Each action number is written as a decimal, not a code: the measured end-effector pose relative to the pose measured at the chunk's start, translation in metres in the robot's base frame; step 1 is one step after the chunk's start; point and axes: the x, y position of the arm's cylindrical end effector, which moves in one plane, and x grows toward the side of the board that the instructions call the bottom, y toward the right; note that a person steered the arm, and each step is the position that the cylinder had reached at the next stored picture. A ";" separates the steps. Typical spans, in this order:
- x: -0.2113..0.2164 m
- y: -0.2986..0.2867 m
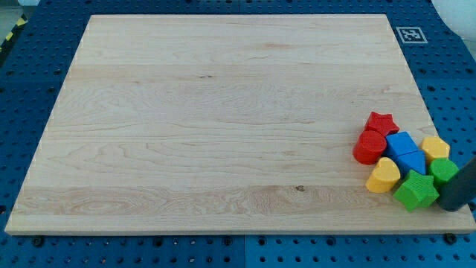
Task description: Slide the yellow hexagon along with green circle towards the top side
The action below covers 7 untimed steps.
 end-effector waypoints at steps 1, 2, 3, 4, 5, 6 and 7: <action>-0.013 0.000; -0.024 0.000; -0.038 0.000; -0.061 0.000; -0.081 0.003; -0.092 0.011; -0.089 0.018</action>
